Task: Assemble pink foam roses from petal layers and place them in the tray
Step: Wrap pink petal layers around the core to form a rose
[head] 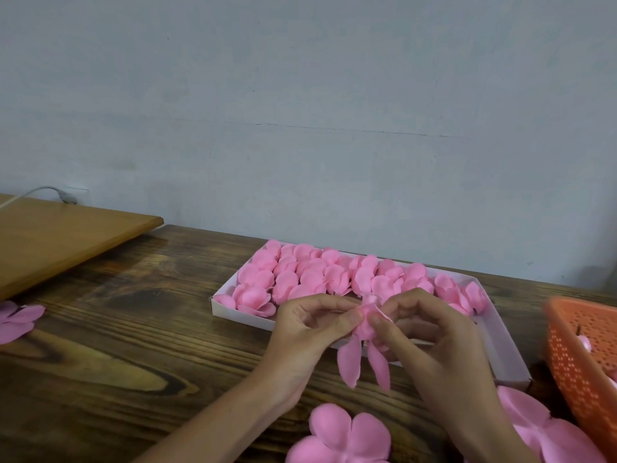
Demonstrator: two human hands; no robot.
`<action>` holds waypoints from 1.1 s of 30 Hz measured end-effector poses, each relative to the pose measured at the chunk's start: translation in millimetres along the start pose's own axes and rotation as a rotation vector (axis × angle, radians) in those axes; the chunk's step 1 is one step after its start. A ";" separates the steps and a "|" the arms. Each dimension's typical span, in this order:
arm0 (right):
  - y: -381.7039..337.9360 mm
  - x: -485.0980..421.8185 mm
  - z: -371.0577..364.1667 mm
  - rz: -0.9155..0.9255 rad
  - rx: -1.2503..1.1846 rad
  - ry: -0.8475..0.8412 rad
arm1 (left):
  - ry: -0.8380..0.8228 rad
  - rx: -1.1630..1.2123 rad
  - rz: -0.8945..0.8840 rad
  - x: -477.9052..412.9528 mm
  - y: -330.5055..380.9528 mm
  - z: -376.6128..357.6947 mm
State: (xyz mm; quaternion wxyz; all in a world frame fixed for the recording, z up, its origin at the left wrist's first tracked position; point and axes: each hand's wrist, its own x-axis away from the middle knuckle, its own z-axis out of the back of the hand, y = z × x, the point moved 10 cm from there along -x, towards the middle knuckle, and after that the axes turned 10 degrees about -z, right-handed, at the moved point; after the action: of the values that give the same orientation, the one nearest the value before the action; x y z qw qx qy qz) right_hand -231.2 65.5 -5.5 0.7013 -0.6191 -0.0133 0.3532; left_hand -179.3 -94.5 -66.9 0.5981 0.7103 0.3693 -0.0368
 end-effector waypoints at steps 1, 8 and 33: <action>-1.1 0.9 -0.8 0.009 0.004 0.003 | -0.001 -0.006 0.002 0.3 0.4 -0.2; 4.4 1.3 -0.8 -0.015 -0.047 0.028 | 0.022 0.037 0.057 1.7 -4.7 -0.1; 17.1 -4.0 -0.9 -0.169 -0.257 0.005 | -0.038 0.075 0.044 2.2 2.7 -9.7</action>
State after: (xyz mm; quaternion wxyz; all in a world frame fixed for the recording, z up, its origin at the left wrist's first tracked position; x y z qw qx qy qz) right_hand -242.0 62.4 -19.0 0.6436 -0.7012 -0.1087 0.2869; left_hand -179.9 -85.0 -63.0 0.5786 0.7393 0.3407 -0.0510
